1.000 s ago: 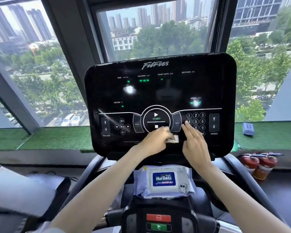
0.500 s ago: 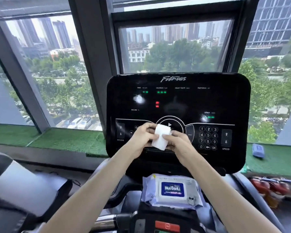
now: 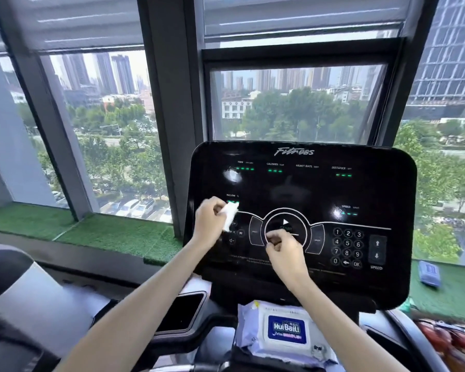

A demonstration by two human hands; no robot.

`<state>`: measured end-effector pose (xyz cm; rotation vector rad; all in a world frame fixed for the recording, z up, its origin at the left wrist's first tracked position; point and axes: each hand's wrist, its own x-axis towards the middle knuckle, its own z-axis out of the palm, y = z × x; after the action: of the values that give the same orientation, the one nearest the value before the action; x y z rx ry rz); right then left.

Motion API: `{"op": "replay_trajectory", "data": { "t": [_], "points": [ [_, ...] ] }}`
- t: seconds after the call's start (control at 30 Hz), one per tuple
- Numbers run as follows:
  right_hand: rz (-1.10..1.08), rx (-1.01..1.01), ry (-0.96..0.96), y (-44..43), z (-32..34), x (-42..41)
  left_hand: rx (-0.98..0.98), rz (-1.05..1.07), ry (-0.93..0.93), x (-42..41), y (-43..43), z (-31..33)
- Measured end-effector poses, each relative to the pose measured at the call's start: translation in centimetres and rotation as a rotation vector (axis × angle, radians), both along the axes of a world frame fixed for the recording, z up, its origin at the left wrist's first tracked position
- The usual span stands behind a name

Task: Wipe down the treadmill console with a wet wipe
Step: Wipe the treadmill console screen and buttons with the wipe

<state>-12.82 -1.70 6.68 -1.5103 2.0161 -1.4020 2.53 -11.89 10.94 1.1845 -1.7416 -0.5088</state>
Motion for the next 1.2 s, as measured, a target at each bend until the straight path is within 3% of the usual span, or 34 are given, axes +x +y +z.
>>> {"op": "replay_trajectory", "data": {
  "t": [0.2, 0.33, 0.47, 0.7, 0.93, 1.03, 1.2],
  "points": [
    [-0.159, -0.178, 0.452, 0.5, -0.7, -2.2, -0.113, 0.326, 0.079, -0.3, -4.6, 2.6],
    [-0.198, -0.151, 0.521, 1.3, -1.1, -4.4, -0.174, 0.357, 0.003, -2.8, -5.2, 2.0],
    [-0.222, -0.112, 0.510, 2.6, -2.0, -6.5, -0.202, 0.373, 0.176, -6.2, -4.0, 1.1],
    [-0.274, -0.033, 0.523, 4.8, -3.1, -9.3, -0.359, 0.153, 0.154, -13.7, -0.1, -1.3],
    [-0.334, 0.039, 0.537, 6.9, -4.2, -12.0, -0.424, -0.133, 0.126, -21.3, 3.2, 0.3],
    [-0.365, 0.043, 0.537, 7.8, -5.3, -12.5, -0.468, -0.341, -0.049, -23.1, 3.8, -0.5],
    [-0.366, 0.051, 0.572, 9.2, -7.2, -11.9, -0.615, -0.910, -0.735, -21.3, 5.2, -4.5]
  ]
}}
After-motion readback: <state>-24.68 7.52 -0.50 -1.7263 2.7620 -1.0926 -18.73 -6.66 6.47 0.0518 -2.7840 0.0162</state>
